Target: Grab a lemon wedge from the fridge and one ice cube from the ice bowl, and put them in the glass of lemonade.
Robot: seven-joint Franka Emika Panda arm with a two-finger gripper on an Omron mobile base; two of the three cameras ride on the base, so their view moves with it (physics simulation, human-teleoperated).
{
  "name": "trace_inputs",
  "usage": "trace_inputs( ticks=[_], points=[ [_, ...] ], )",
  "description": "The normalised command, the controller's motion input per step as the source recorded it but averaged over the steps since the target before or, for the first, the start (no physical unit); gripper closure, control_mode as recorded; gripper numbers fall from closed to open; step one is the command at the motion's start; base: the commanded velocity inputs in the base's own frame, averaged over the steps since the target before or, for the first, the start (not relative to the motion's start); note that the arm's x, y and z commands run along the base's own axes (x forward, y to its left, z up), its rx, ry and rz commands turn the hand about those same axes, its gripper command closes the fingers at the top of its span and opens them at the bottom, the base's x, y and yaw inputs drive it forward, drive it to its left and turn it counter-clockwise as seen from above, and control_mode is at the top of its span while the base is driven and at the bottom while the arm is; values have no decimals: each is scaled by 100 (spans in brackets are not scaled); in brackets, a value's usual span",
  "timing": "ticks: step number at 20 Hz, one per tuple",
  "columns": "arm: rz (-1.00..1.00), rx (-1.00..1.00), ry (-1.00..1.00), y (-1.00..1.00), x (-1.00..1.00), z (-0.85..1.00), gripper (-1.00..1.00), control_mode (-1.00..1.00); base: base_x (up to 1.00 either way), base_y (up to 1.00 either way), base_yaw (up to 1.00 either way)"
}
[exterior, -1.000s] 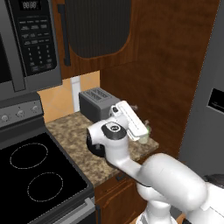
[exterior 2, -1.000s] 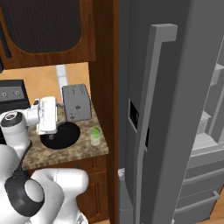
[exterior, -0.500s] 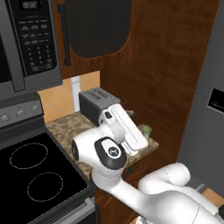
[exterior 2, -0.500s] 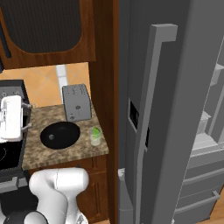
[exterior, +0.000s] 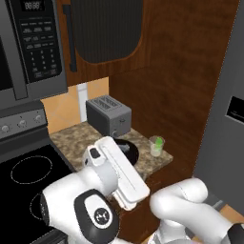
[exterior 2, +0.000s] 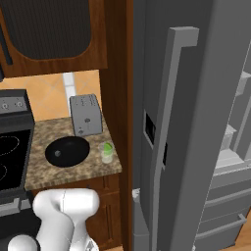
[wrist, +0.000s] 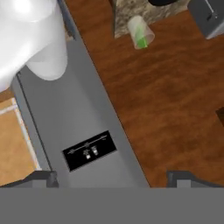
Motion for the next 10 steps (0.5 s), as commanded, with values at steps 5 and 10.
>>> trace_inputs(
  ticks=[5, 10],
  points=[
    [2, 23, 3, 2, -96, 33, -100, -100, 0, 0, 0],
    [14, 48, 0, -95, -47, 30, -100, -100, 0, 0, 0]
  ],
)
